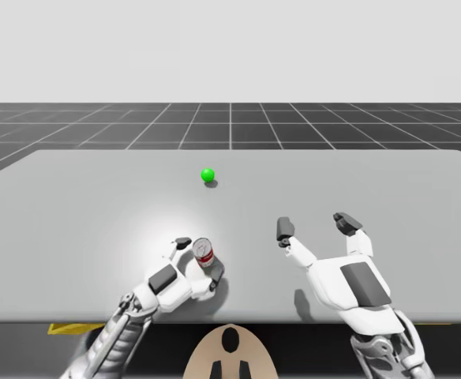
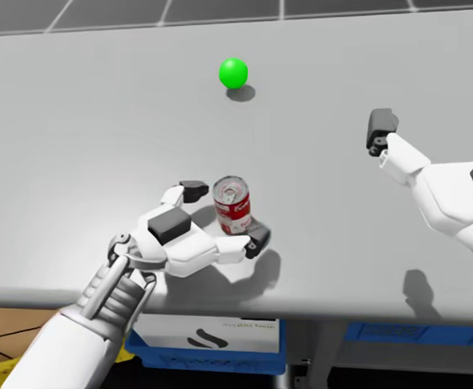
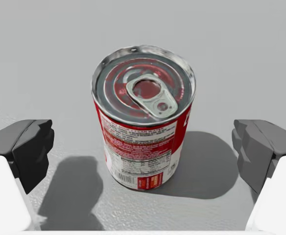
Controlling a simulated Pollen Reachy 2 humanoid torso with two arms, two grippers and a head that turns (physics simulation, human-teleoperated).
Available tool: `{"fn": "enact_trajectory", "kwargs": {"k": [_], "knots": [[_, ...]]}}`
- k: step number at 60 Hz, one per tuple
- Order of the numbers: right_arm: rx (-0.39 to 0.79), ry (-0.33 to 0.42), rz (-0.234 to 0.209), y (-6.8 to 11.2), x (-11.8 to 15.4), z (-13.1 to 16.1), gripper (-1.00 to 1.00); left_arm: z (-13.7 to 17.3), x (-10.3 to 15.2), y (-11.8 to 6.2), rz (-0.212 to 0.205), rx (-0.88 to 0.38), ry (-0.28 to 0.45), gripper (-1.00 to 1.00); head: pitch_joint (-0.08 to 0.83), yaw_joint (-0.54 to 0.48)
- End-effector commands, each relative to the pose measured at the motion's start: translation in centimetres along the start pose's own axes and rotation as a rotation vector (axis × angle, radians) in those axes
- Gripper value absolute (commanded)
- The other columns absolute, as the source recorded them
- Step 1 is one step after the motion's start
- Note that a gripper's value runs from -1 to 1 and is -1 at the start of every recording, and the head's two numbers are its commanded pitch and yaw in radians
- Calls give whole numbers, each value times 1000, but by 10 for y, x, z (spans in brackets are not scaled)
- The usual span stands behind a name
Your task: Watch the red light. When it turns green, pick up the object.
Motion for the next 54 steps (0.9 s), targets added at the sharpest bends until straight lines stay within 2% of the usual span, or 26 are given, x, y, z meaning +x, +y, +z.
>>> {"fn": "enact_trajectory", "kwargs": {"k": [1,12,14,15,16,17,18,19,30,42,54], "knots": [[-6,-2,-30,3,0,0,-1000,-28,5,-5,13,-13,18,-1000,728,116],[-5,-4,-30,2,1,1,-1000,-40,5,-4,32,-10,17,-1000,729,105],[-4,-5,-30,2,1,1,-1000,-40,4,-5,34,-12,17,-919,728,105],[-4,-5,-30,2,1,1,-1000,-40,3,-5,33,-11,17,-610,727,104],[-4,-5,-30,2,1,1,-1000,-39,3,-5,33,-11,16,-214,727,104],[-4,-5,-30,2,1,1,-1000,-39,2,-5,34,-14,16,439,726,104],[-4,-5,-30,2,1,1,-1000,-38,2,-6,33,-17,16,880,725,104],[-4,-5,-30,2,1,1,-1000,-37,1,-6,32,-19,15,939,724,104],[-6,-4,-30,3,1,1,-1000,-31,-2,-8,21,-32,10,1000,669,111],[-7,-4,-32,2,1,1,-1000,-29,-2,-8,19,-36,11,1000,461,116],[-8,-4,-35,2,1,1,-1000,-28,1,-8,17,-40,7,1000,336,117]]}}
